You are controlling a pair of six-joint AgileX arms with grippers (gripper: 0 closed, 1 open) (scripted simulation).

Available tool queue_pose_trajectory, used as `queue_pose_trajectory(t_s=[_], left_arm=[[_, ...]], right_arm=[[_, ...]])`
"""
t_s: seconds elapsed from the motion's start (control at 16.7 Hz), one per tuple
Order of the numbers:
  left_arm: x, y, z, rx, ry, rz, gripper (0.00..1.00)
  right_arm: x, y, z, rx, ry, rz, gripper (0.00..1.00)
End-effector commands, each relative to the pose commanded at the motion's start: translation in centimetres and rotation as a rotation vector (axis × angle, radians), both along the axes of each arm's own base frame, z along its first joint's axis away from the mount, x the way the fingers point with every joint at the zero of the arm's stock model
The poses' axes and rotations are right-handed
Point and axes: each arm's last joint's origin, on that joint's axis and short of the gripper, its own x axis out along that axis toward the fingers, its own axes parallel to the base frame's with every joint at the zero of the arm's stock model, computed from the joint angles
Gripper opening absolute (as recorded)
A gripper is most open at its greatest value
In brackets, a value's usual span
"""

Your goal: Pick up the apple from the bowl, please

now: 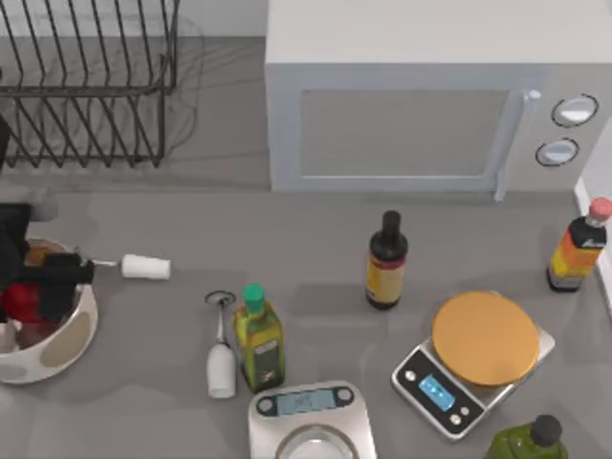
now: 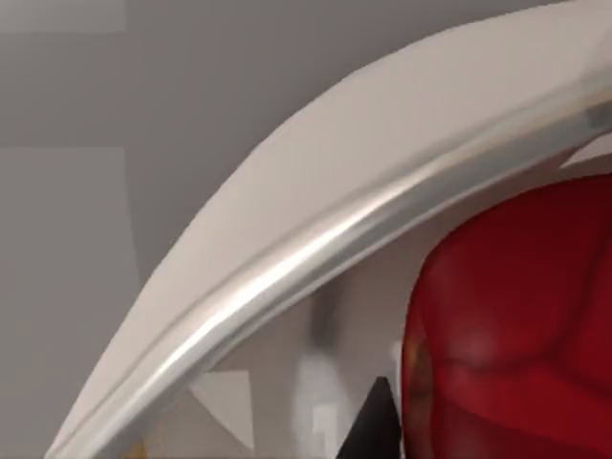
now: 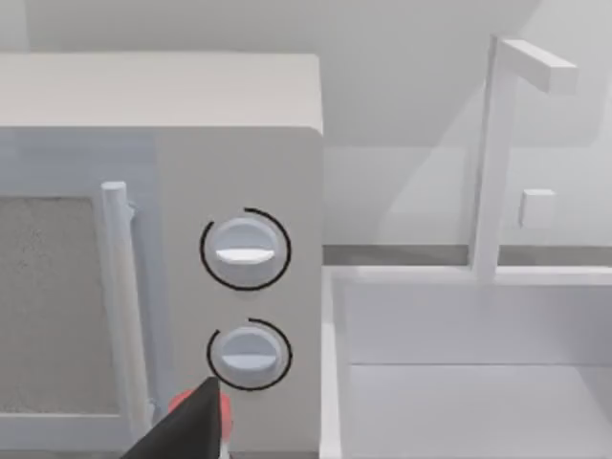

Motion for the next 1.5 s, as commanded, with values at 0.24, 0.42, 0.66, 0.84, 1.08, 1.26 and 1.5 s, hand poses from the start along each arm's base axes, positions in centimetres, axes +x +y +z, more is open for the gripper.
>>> queue_pose_trajectory(t_s=[0.24,0.42,0.66,0.84,1.08,1.26,1.5], left_arm=[[0.0,0.0,0.0,0.0,0.0,0.0,0.7],[0.0,0.0,0.0,0.0,0.0,0.0,0.47],[0.0,0.0,0.0,0.0,0.0,0.0,0.17],[0.0,0.0,0.0,0.0,0.0,0.0,0.0],[0.0,0.0,0.0,0.0,0.0,0.0,0.0],[0.0,0.0,0.0,0.0,0.0,0.0,0.0],[1.2,-0.1,2.4,-0.007,-0.057,-0.002,0.0]], right_arm=[[0.0,0.0,0.0,0.0,0.0,0.0,1.0],[0.0,0.0,0.0,0.0,0.0,0.0,1.0],[0.0,0.0,0.0,0.0,0.0,0.0,1.0],[0.0,0.0,0.0,0.0,0.0,0.0,1.0],[0.0,0.0,0.0,0.0,0.0,0.0,1.0],[0.0,0.0,0.0,0.0,0.0,0.0,1.0],[0.0,0.0,0.0,0.0,0.0,0.0,1.0]])
